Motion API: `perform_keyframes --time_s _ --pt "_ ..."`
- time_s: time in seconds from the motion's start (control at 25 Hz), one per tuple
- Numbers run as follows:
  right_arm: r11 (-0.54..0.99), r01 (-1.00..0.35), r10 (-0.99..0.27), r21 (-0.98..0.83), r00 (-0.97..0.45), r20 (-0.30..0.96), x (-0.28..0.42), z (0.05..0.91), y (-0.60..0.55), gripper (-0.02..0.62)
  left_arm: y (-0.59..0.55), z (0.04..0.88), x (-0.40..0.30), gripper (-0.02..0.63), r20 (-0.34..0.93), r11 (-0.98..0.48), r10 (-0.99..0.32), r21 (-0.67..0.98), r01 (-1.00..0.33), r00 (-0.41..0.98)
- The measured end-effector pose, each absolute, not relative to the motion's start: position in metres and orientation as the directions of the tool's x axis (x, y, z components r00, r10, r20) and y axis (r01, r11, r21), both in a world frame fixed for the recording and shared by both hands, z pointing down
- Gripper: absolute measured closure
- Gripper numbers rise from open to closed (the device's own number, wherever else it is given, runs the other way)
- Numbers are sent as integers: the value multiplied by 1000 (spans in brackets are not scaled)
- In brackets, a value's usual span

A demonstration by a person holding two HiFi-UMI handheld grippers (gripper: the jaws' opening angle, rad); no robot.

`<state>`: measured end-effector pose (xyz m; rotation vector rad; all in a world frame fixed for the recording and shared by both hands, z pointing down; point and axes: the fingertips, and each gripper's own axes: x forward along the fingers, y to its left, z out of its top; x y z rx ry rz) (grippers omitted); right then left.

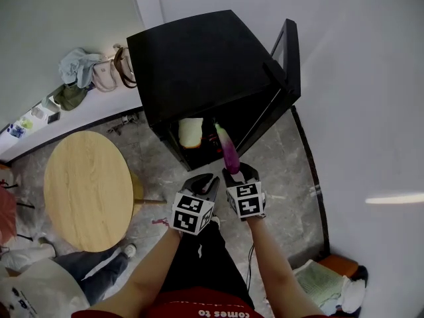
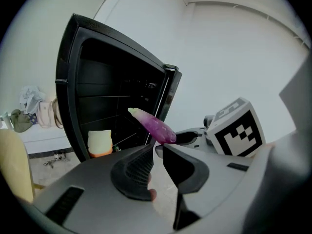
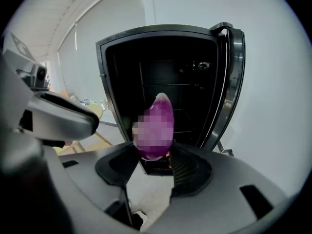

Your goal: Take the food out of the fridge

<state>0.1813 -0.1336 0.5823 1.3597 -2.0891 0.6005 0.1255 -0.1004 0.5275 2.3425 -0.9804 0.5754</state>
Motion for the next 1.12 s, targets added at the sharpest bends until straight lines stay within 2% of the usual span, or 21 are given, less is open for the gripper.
perform_keyframes --time_s 0.32,0.6,0.92,1.12 --pt "426 -902 -637 -67 -352 686 174 572 -86 397 -74 519 106 545 559 -603 -509 312 -734 655" --pt "509 -858 -595 -73 -411 690 145 570 -66 397 -64 517 82 545 552 -548 -550 328 -769 627" --pt "646 -756 -500 -102 -521 692 75 575 -60 396 -54 517 18 545 559 -436 -629 323 -840 541" --pt "739 -662 -425 -123 -601 677 8 570 -60 396 -45 517 -40 545 567 -309 -694 322 -895 444"
